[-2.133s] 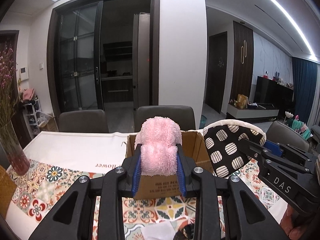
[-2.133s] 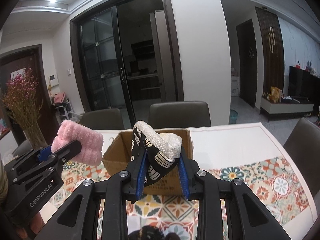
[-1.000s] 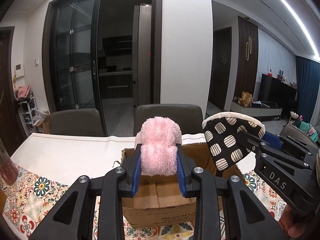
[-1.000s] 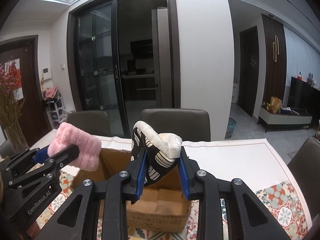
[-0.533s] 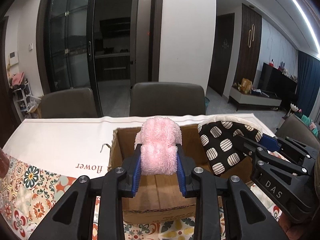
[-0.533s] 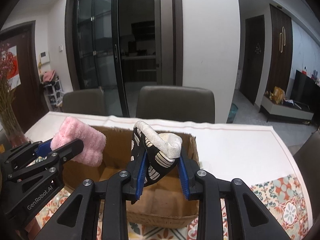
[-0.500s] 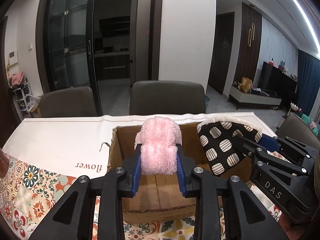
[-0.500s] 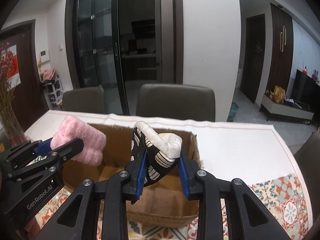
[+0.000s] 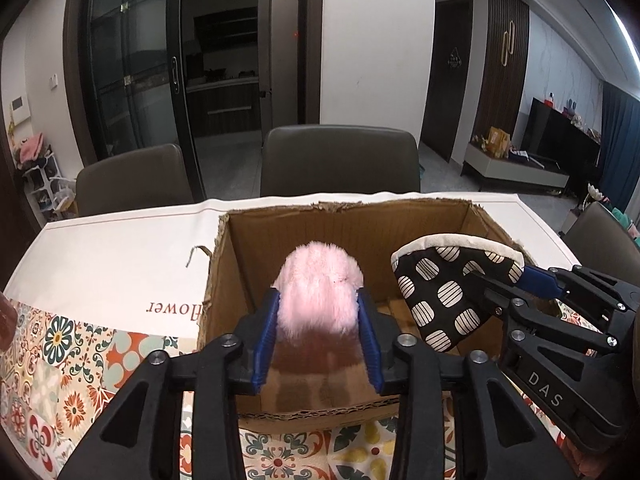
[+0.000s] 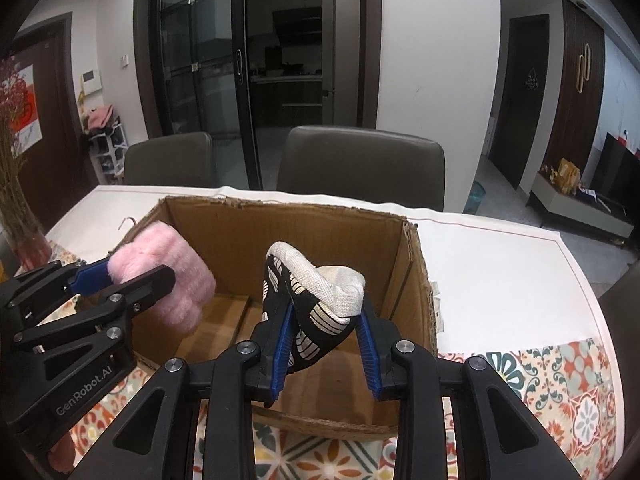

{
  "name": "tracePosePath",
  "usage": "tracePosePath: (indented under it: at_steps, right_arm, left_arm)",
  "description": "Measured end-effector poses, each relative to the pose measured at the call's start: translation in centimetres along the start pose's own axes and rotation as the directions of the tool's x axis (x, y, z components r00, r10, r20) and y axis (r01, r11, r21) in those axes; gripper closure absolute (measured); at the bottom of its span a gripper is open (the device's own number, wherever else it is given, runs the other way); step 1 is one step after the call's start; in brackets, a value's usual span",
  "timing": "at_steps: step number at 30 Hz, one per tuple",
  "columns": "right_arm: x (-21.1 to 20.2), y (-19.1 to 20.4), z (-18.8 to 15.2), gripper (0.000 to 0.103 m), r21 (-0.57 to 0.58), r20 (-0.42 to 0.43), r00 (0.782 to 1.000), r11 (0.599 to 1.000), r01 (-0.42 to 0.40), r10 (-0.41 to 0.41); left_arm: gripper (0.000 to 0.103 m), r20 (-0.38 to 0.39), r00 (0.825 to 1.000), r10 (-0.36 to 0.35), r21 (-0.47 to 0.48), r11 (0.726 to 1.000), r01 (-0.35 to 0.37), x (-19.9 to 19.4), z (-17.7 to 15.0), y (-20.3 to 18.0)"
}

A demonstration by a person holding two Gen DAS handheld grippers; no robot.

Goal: Organize soft objects
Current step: 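Open both tools to drop the sock and cloth into the box, then move both open tools back to the remaining pile of soft items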

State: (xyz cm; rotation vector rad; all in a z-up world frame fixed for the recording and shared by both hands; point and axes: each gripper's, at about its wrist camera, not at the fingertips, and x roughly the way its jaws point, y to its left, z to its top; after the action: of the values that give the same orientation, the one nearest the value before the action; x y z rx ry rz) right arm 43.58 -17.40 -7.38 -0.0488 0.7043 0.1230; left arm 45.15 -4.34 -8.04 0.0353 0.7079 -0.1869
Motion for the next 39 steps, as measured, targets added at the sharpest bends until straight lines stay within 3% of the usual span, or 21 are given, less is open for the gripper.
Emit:
tracePosePath:
  at_steps: [3,5,6,25,39]
  right_arm:
    - [0.1,-0.1,-0.1,0.065,0.006,-0.013,1.0,1.0,-0.008,0.008]
    - [0.2,-0.2,0.0,0.056,0.019,-0.027,0.999,1.0,-0.021,0.022]
    - [0.1,-0.4,0.0,0.054,0.027,-0.025,0.999,0.999,-0.019,0.019]
    - [-6.7,0.2,0.7,0.054,0.037,0.087,0.996,0.999,0.01,-0.013]
    - [-12.0,-0.3,-0.6,0.054,0.054,0.147,0.989,0.998,0.02,-0.028]
  left_arm:
    - [0.06,-0.002,1.0,-0.001,0.003,1.0,0.001,0.0,-0.1,0.0]
    - [0.048,0.002,1.0,-0.003,0.003,1.0,0.003,-0.1,-0.1,0.2]
    - [0.048,0.006,1.0,-0.002,0.002,1.0,0.002,-0.2,-0.1,0.2]
    - [0.044,0.131,0.991,0.027,0.014,0.999,-0.029,-7.7,-0.5,-0.1]
    - [0.041,0.201,0.979,0.024,0.04,0.999,-0.033,-13.0,-1.4,-1.6]
